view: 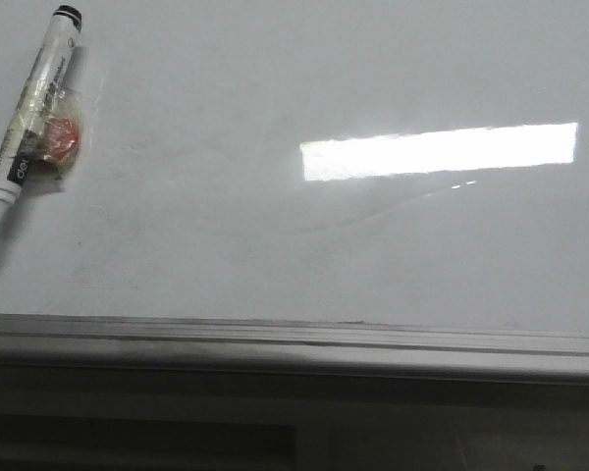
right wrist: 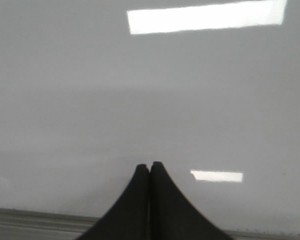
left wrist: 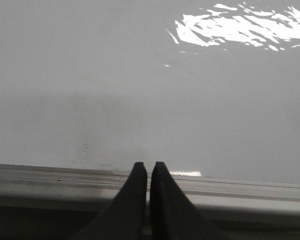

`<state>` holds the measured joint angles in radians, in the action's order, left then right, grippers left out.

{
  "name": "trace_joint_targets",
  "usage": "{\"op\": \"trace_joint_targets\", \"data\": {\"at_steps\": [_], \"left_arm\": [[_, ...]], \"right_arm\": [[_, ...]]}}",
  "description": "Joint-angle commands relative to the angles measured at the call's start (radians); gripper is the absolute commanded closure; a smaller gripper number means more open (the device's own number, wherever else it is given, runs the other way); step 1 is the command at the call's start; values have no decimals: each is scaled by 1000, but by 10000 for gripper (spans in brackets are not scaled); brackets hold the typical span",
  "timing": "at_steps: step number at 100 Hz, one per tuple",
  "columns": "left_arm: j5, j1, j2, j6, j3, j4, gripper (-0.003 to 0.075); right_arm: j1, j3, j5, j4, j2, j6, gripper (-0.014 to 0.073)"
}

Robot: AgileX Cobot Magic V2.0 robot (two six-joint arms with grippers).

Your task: Write number 2 on whiteboard

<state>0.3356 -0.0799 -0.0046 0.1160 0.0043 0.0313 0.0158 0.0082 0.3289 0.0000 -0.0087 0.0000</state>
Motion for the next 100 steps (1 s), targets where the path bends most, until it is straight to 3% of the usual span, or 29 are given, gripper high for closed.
{"op": "trace_joint_targets", "data": {"at_steps": [1, 52, 83, 100], "left_arm": [[-46, 1, -28, 6, 27, -6, 739], [-48, 1, -28, 6, 27, -6, 739], [-228, 1, -28, 6, 27, -31, 739], [-364, 1, -28, 6, 27, -198, 739]], "right_arm": [[-6, 24, -24, -15, -26, -7, 643], [-6, 24, -24, -15, -26, -7, 643], [-6, 24, -29, -15, -26, -7, 643], [-6, 24, -165, 23, -26, -7, 643]]}}
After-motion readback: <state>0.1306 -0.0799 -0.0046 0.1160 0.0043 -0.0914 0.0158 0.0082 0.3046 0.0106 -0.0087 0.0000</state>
